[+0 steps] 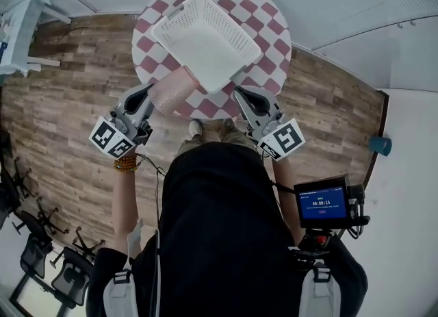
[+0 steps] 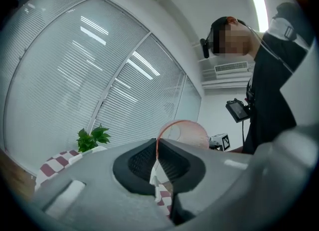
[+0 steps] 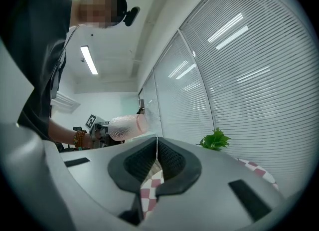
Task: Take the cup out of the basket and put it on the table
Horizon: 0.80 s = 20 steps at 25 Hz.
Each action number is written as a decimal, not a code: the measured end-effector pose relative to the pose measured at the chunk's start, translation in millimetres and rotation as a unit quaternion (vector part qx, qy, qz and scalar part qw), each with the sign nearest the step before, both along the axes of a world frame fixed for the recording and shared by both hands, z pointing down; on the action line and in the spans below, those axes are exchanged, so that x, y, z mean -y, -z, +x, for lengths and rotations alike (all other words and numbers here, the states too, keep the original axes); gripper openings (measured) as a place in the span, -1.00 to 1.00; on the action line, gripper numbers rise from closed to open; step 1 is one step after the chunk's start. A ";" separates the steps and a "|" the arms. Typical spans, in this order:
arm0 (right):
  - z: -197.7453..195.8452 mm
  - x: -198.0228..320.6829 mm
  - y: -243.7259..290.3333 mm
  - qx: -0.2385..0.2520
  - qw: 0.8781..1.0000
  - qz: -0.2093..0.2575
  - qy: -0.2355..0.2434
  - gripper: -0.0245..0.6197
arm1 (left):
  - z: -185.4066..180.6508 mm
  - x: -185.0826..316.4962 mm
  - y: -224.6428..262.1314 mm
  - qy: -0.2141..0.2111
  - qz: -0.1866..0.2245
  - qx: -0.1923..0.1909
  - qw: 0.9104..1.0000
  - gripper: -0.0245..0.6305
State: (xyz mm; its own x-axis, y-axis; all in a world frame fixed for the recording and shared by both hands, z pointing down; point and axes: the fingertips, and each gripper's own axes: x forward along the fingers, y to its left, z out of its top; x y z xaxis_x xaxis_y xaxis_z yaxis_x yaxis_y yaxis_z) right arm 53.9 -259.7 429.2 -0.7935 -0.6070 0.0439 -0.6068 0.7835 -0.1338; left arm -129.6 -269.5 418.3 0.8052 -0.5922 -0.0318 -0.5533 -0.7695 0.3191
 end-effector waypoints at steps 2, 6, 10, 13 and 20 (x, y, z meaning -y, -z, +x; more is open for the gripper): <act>-6.6 -5.5 -0.9 0.003 1.000 -0.001 0.001 -0.89 | -6.1 -8.9 3.4 0.006 0.016 -0.012 1.000 -0.87; -21.0 -12.4 -4.3 0.006 1.000 0.000 0.009 -0.89 | -17.8 -20.3 5.8 0.020 0.031 -0.034 0.999 -0.87; -33.2 -25.9 -13.1 0.012 1.000 -0.004 0.022 -0.89 | -20.5 -39.6 -1.5 0.030 0.029 -0.040 0.998 -0.88; -42.9 -31.6 -16.8 0.014 1.000 -0.007 0.025 -0.89 | -22.3 -47.1 -4.2 0.030 0.031 -0.045 0.998 -0.88; -81.6 -47.5 -19.8 0.012 0.999 -0.005 0.048 -0.89 | -47.9 -68.6 3.4 0.047 0.046 -0.064 0.996 -0.88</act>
